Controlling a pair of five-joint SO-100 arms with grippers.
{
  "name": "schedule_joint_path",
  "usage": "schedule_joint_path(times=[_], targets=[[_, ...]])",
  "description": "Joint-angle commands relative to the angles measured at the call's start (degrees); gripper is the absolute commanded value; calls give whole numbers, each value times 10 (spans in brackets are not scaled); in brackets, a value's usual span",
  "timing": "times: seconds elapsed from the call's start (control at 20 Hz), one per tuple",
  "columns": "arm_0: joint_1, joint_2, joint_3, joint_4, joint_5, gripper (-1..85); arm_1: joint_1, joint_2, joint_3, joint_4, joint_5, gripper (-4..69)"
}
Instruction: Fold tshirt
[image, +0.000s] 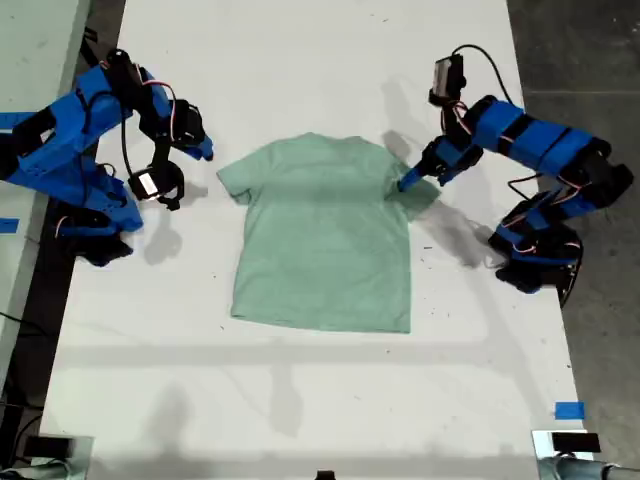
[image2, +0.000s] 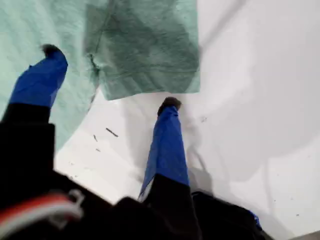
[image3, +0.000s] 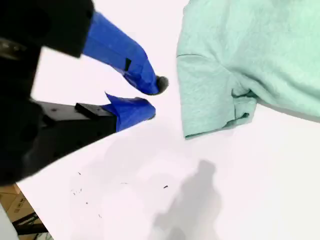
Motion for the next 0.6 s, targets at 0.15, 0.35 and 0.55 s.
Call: schedule_joint_path(times=[0.15, 0.35, 0.55], targets=[[2, -15, -4, -20, 3, 42, 67, -120, 2, -88, -37, 392], [16, -28, -4, -23, -1, 38, 69, -158, -33, -71, -37, 312], [24, -29, -3, -24, -4, 30, 66, -197, -69, -51, -49, 6]])
